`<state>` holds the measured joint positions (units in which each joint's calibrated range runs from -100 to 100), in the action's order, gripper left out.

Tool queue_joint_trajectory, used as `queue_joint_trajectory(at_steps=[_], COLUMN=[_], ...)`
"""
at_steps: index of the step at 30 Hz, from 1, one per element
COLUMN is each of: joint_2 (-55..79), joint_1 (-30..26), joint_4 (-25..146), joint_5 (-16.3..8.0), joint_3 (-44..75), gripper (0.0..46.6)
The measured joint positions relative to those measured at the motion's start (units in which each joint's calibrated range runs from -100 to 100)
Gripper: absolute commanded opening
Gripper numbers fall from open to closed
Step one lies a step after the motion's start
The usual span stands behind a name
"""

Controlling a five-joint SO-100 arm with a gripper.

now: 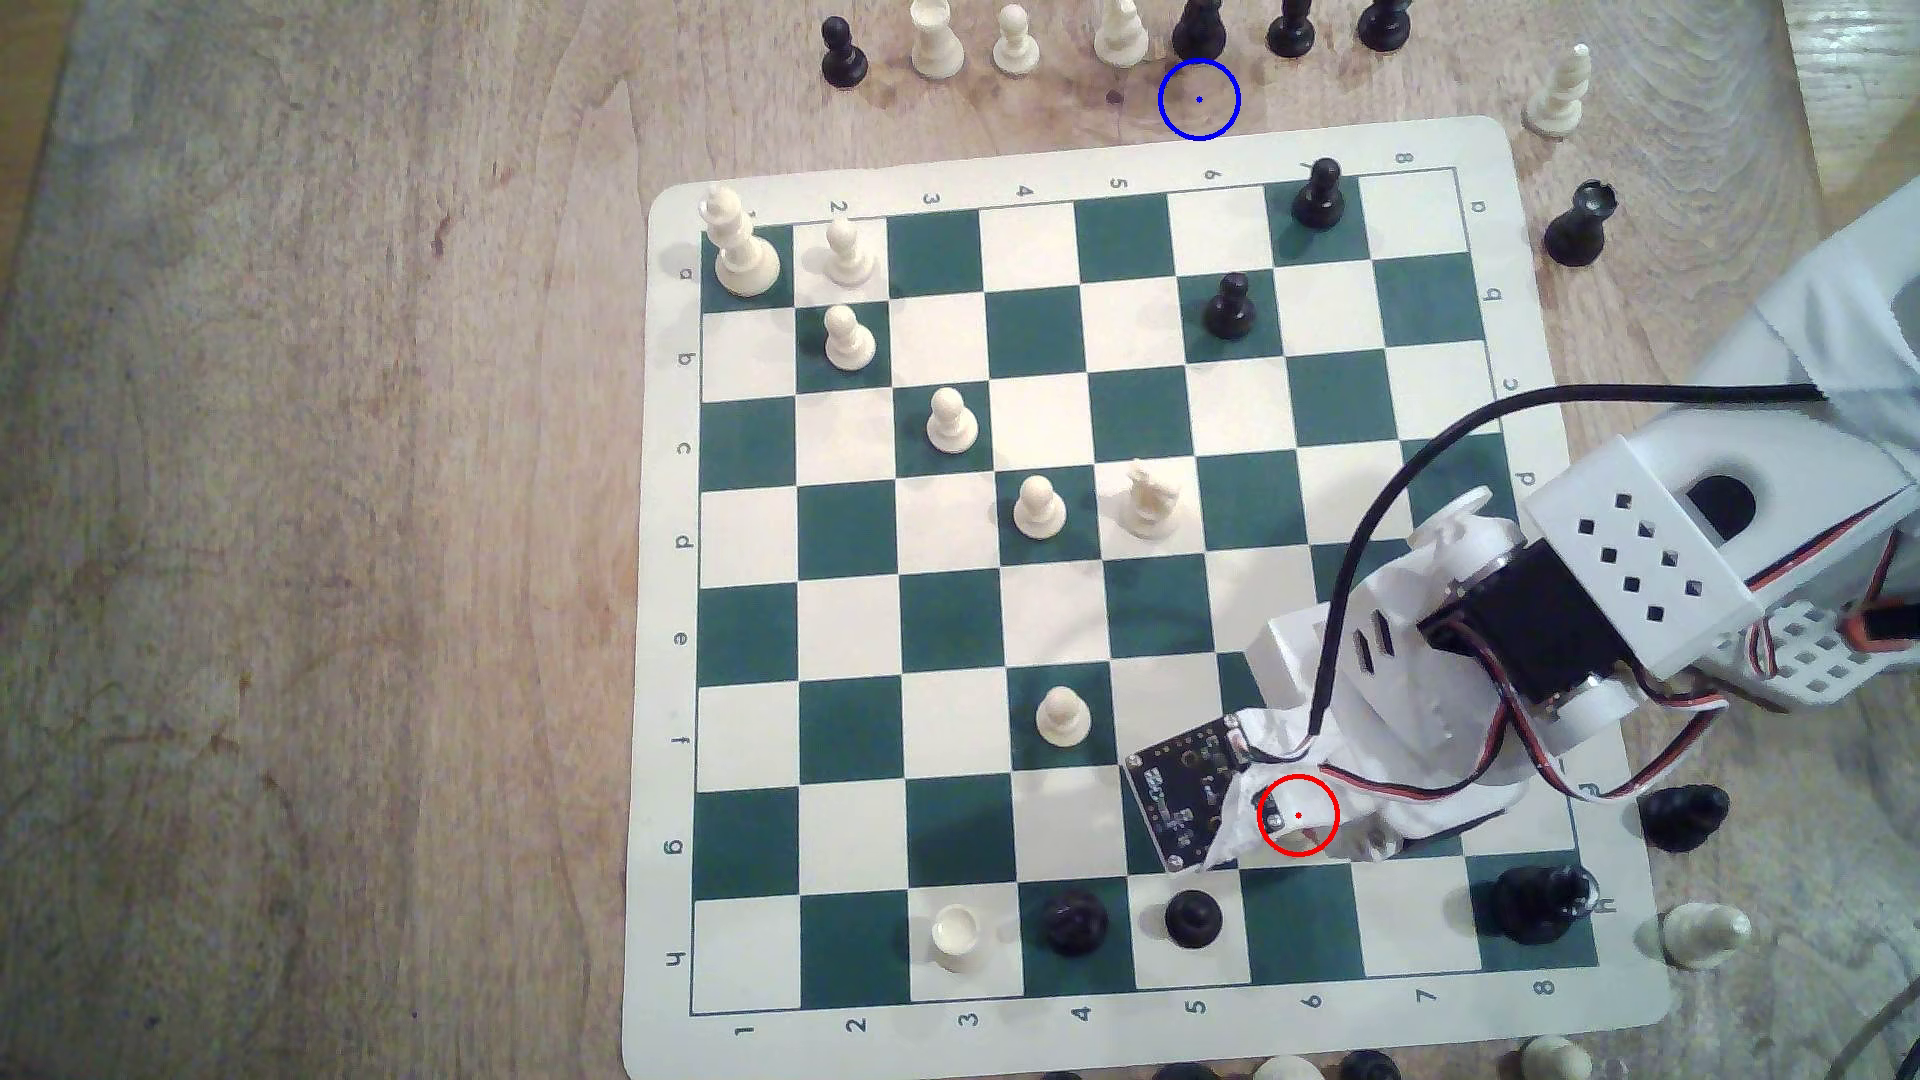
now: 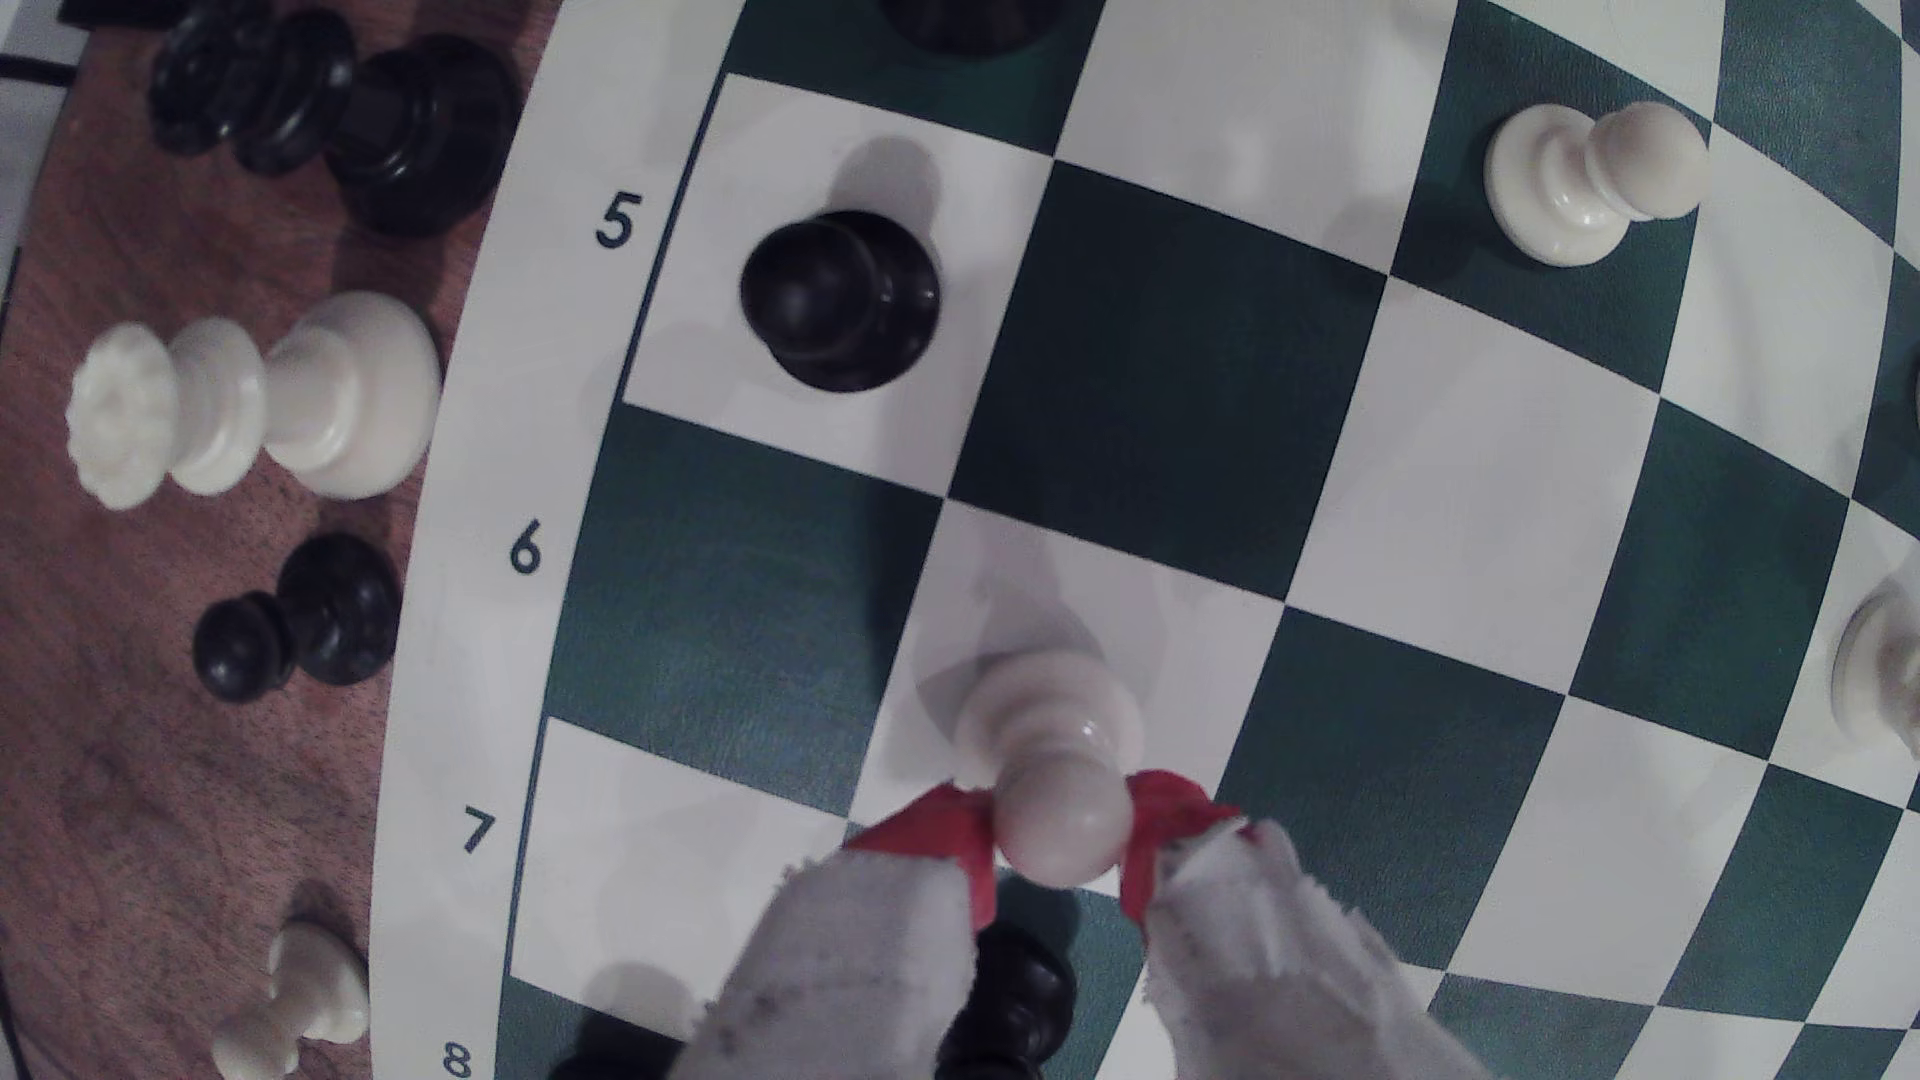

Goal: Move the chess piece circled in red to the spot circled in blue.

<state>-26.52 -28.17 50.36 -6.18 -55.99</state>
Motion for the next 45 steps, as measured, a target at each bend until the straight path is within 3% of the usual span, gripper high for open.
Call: queue_joint_trajectory(at_steps=[6,11,13,15,17,20,21,26,35,45], joint_2=[-5.11,-10.56,-13.07,-14.16,-15.17,-14.91,-13.82,-9.72,3.02,23.29], joint_1=[3.24,10.77,17.63,20.8,28.54,34.73,40.86,52.06,60.4,62.68], joint_4=[10.52,20.08,23.82,25.9,27.81,28.53,28.53,25.02,14.5,11.95], joint_5=[-0.29,-0.39,0.15,0.29,0.63,1.27,1.56,3.27,4.98,4.98], joint_3=[7.32,16.0,19.79,21.42,22.59,22.59,22.68,22.68,24.58,39.95], gripper=[0.4,0.4,0.4,0.4,0.4,0.4,0.4,0.4,0.4,0.4])
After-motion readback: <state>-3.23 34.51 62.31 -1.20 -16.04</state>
